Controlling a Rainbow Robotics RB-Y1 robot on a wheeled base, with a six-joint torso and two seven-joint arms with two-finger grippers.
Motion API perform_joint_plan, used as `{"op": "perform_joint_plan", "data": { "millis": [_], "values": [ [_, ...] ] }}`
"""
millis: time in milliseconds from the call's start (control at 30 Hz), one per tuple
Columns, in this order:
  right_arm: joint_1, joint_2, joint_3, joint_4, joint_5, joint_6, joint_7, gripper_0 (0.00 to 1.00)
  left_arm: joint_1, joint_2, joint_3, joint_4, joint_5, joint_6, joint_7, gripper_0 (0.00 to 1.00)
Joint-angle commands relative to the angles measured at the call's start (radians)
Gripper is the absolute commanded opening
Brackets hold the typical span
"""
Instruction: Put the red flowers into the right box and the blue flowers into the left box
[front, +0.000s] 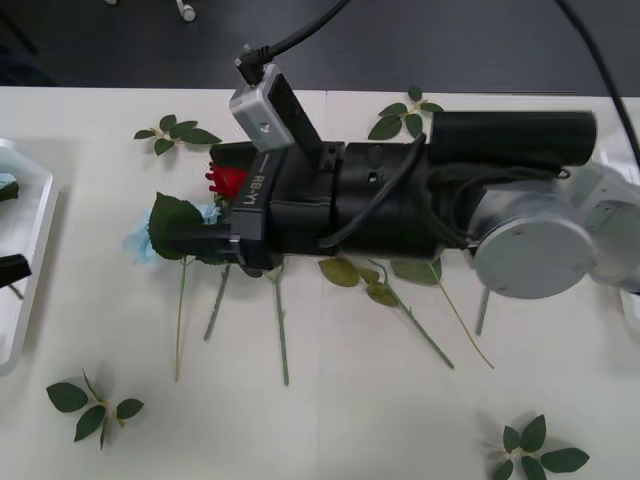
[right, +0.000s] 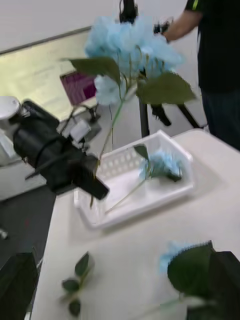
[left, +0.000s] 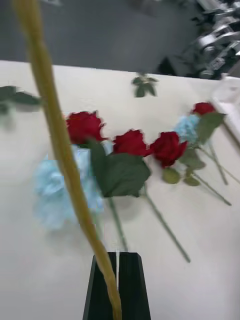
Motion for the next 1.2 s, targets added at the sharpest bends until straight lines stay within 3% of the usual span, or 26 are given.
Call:
{"op": "perform_joint_plan", "data": {
  "millis": [33, 133, 367, 533, 900, 1200],
  "values": [
    [0.032, -0.070, -0.178, -0.072, -0.111, 0.174, -0.108, 1.00, 0.075, 0.016, 0.094, -0.027, -0.058, -0.096, 0.154, 0.00],
    [0.050, -0.097, -0.287, -0.062, -0.222, 0.358, -0.113, 1.00, 0.114, 0.016, 0.128, -0.028, -0.120, -0.184, 0.223, 0.00],
    [0.090, -0.116, -0.527, -0.022, -0.266, 0.839, -0.234, 1.00, 0.146, 0.016, 0.134, -0.024, -0.349, -0.337, 0.379, 0.00],
    [0.085, -0.110, -0.560, 0.014, -0.266, 1.001, -0.400, 1.00, 0.100, 0.016, 0.125, 0.015, -0.499, -0.342, 0.455, 0.00],
    [0.081, -0.054, -0.550, 0.084, -0.044, 1.211, -0.874, 1.00, -0.109, 0.019, 0.105, 0.286, -0.725, -0.342, 0.462, 0.00],
    [0.081, -0.047, -0.465, 0.092, 0.152, 1.233, -1.191, 1.00, -0.166, 0.019, 0.083, 0.367, -0.848, -0.342, 0.470, 0.00]
  ]
}}
